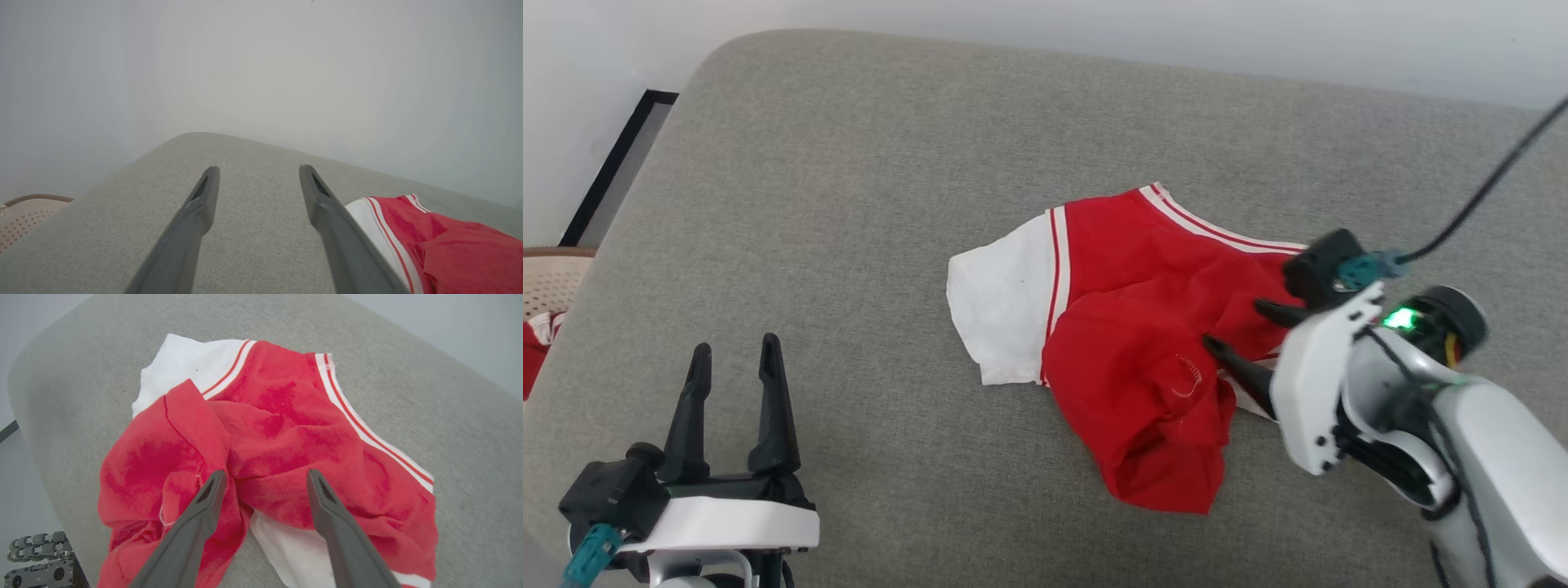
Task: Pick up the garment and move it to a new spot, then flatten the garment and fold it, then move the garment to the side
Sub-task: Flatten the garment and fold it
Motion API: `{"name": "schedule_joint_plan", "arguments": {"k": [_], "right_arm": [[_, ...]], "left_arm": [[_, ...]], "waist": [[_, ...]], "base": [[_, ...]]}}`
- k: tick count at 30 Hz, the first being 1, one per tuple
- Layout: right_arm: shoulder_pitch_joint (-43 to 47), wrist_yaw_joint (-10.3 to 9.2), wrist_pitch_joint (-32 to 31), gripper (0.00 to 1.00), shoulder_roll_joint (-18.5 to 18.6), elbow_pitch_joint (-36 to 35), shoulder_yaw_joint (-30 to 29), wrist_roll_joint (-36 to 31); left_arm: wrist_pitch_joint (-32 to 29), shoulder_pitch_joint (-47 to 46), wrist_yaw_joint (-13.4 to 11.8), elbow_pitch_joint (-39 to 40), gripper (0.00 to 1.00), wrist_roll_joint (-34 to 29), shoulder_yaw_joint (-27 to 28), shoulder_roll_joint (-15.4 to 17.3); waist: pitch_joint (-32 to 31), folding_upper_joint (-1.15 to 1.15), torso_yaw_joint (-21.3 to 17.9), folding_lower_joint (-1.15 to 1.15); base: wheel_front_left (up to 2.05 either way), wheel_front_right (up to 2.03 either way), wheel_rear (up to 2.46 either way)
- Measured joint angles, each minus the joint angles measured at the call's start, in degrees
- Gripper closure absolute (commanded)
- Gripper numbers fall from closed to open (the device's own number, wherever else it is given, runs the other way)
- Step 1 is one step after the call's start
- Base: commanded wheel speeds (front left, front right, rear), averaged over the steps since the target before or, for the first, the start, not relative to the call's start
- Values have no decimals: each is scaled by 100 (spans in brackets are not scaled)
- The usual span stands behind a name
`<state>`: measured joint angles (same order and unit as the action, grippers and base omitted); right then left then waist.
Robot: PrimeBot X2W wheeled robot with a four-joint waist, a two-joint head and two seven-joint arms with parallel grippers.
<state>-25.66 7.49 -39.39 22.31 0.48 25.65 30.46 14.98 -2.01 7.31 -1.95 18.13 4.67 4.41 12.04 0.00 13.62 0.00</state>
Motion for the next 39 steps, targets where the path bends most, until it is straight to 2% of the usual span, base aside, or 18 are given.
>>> {"name": "schedule_joint_plan", "arguments": {"k": [6,12,17,24,33,34,35,39], "right_arm": [[516,1,-274,0,23,-309,-712,-240],[881,0,-586,0,99,-349,-1038,-446],[998,0,-671,0,96,-100,-1204,-487],[779,0,-500,0,110,534,-1047,-532],[183,0,-285,0,209,1417,-453,-457],[130,0,-332,9,244,1461,-385,-446],[86,0,-341,100,279,1484,-333,-391],[-39,2,-312,100,380,1461,-193,-271]], "left_arm": [[0,12,0,34,0,-5,9,2],[0,13,0,35,0,-5,-40,9],[0,10,1,11,0,-4,-121,24],[0,-63,0,-35,0,5,-224,45],[0,-149,1,-83,0,14,-309,29],[0,-155,1,-87,0,14,-312,25],[0,-159,1,-94,0,15,-305,22],[0,-160,1,-99,0,23,-261,7]], "waist": [[12,0,-70,0],[24,0,-54,0],[59,0,14,0],[174,0,158,0],[305,0,343,0],[315,0,357,0],[323,0,370,0],[331,0,363,0]], "base": [[0,0,0],[0,0,0],[0,0,0],[0,0,0],[0,0,0],[0,0,0],[0,0,0],[0,0,0]]}}
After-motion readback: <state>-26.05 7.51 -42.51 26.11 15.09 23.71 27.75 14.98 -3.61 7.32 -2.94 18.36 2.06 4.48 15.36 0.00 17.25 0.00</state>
